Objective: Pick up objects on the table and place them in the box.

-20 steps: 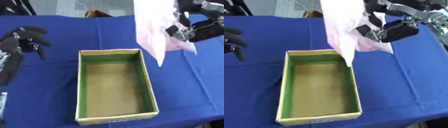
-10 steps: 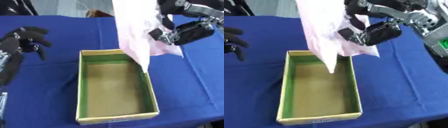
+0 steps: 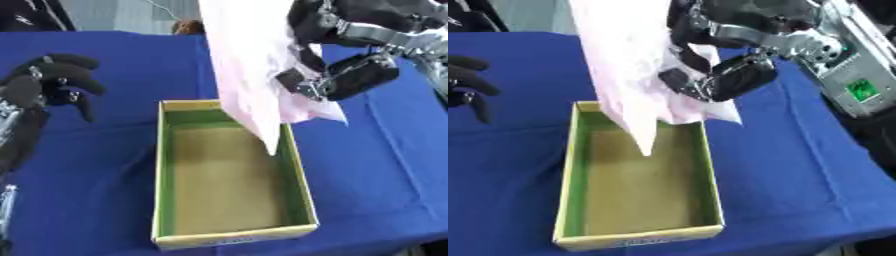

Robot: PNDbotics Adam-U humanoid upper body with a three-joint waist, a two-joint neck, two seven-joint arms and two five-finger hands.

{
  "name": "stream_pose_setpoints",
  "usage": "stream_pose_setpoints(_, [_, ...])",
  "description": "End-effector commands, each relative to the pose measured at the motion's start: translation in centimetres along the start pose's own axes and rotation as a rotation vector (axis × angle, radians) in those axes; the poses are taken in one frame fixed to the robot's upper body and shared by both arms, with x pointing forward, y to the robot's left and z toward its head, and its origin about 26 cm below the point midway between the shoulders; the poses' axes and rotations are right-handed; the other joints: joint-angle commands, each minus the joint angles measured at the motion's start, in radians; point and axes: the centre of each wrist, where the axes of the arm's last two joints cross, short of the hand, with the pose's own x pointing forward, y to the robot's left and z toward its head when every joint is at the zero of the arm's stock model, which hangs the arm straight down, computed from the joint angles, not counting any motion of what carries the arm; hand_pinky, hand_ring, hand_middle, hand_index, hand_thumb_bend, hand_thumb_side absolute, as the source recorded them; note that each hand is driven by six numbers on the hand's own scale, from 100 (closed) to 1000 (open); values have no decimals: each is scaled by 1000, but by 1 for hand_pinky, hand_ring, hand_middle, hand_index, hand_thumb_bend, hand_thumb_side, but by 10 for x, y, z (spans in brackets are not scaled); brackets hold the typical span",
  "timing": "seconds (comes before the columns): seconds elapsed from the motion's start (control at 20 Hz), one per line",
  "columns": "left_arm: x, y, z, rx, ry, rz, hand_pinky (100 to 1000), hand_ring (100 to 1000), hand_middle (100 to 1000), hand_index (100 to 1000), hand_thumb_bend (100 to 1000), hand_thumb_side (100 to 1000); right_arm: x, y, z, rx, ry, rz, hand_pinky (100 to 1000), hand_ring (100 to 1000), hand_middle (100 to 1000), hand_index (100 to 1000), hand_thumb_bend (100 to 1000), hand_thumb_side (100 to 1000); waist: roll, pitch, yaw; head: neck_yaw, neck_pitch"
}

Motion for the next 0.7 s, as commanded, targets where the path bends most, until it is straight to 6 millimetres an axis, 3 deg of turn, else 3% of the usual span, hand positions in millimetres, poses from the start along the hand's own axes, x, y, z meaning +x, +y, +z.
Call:
stream_pose_setpoints(0.05, [4,1,-4,-5,-17,-12,392,625,772,775,100,1000,-4,0,-7,5,-10,-6,100,100,100,231,175,162,4,-12,1,-10,-1])
stream_pose_setpoints(0.1, [4,1,-5,-5,-18,-11,392,625,772,774,100,1000,-6,4,-9,8,-14,-17,100,100,100,231,100,207,5,-12,2,-11,-1])
stream_pose_setpoints(0.7, [4,0,-5,-4,-16,-7,390,624,771,773,100,1000,-8,32,-35,26,-77,-119,100,100,100,225,100,224,7,-14,3,-17,-1])
